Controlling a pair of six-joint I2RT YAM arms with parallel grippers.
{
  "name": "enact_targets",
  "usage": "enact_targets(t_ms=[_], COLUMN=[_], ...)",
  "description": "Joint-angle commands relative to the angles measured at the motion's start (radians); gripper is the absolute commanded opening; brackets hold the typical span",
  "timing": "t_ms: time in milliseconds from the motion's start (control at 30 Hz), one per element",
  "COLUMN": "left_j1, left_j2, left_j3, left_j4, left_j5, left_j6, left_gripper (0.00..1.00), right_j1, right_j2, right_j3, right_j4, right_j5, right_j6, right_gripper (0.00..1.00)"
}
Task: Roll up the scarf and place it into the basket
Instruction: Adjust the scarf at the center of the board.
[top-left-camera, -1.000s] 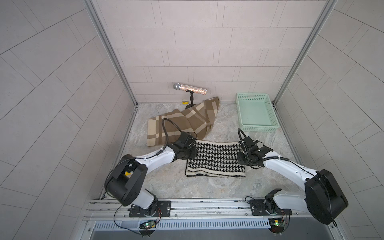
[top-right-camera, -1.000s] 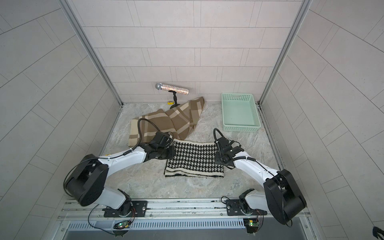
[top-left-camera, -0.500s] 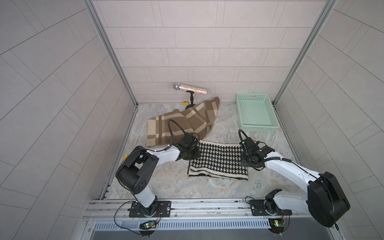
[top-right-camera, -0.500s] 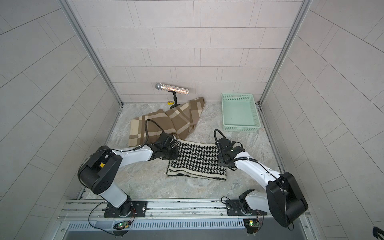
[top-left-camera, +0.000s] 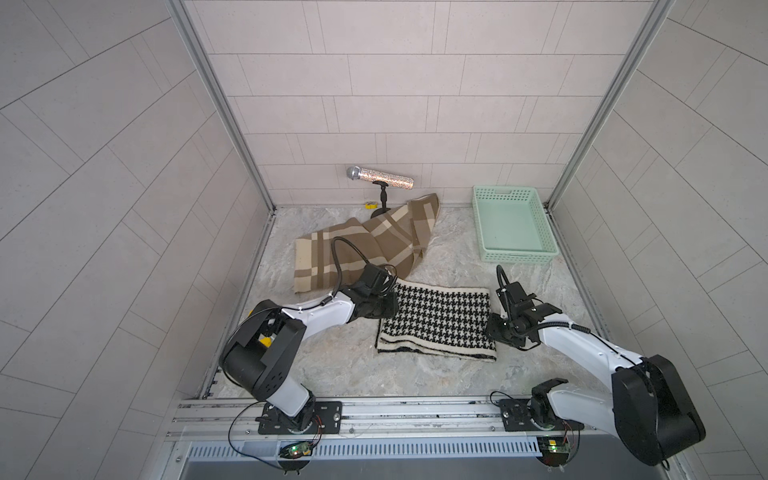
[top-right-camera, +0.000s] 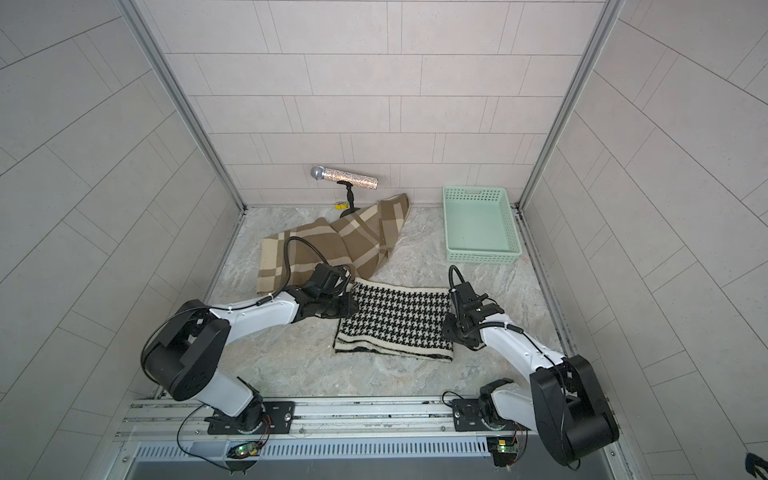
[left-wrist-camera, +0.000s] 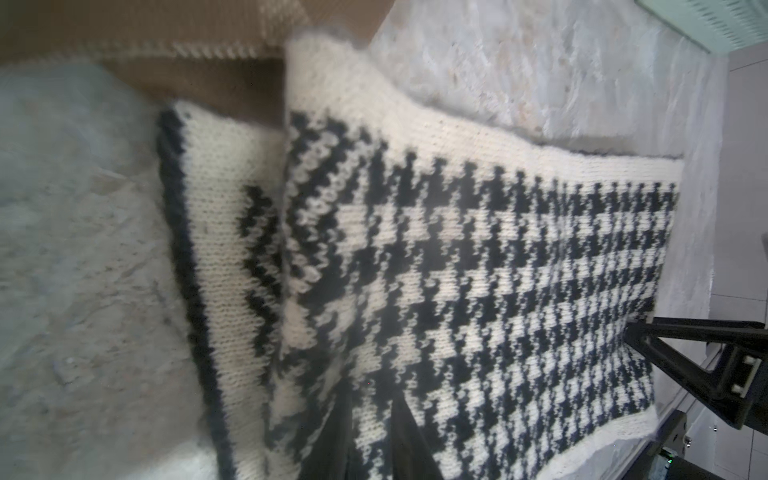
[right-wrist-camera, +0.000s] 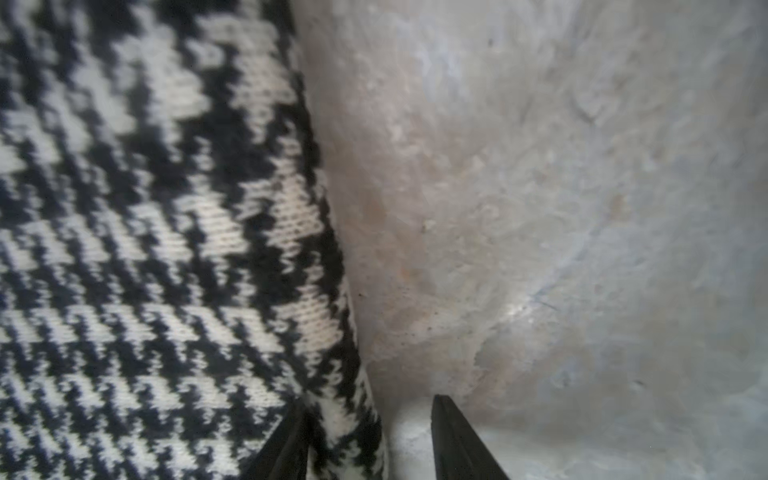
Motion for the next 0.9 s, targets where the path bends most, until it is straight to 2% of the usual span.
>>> enact_targets(t_ms=[0, 67, 200, 267, 333, 467, 667, 733, 867], left_j1=[0.004, 0.004, 0.004, 0.004, 0.004, 0.005, 0.005, 0.007, 0.022], left_j2=[0.017, 0.016, 0.014, 0.008, 0.001, -0.016, -0.046, -0.063, -0.104], left_j3=[-0.024, -0.029, -0.028, -0.031, -0.031, -0.031, -0.026, -0.036, -0.062], left_j4=[0.007, 0.004, -0.003, -0.004, -0.003, 0.007, 0.024, 0.033, 0.038], left_j5=[0.010, 0.003, -0.001, -0.006, -0.014, -0.015, -0.015, -0.022, -0.037], left_j6=[0.003, 0.004, 0.005, 0.004, 0.000, -0.018, -0.055, -0.075, -0.114], left_gripper=[0.20, 0.19, 0.16, 0.15, 0.14, 0.14, 0.14, 0.14, 0.14], right_j1=[-0.007, -0.007, 0.000, 0.023, 0.070, 0.220, 0.426, 0.476, 0.551], right_j2=[0.005, -0.001, -0.051, -0.086, -0.097, -0.036, 0.166, 0.230, 0.337], right_j3=[-0.039, -0.048, -0.031, 0.014, 0.089, 0.257, 0.392, 0.435, 0.505], right_j4=[0.062, 0.096, 0.087, 0.018, -0.093, -0.302, -0.427, -0.462, -0.479], right_j5=[-0.055, -0.090, -0.082, -0.013, 0.100, 0.328, 0.526, 0.578, 0.602], right_j6=[0.011, 0.009, -0.016, -0.034, -0.063, -0.095, -0.039, -0.018, 0.008], right_gripper=[0.42, 0.34, 0.18, 0.06, 0.00, 0.00, 0.00, 0.00, 0.00])
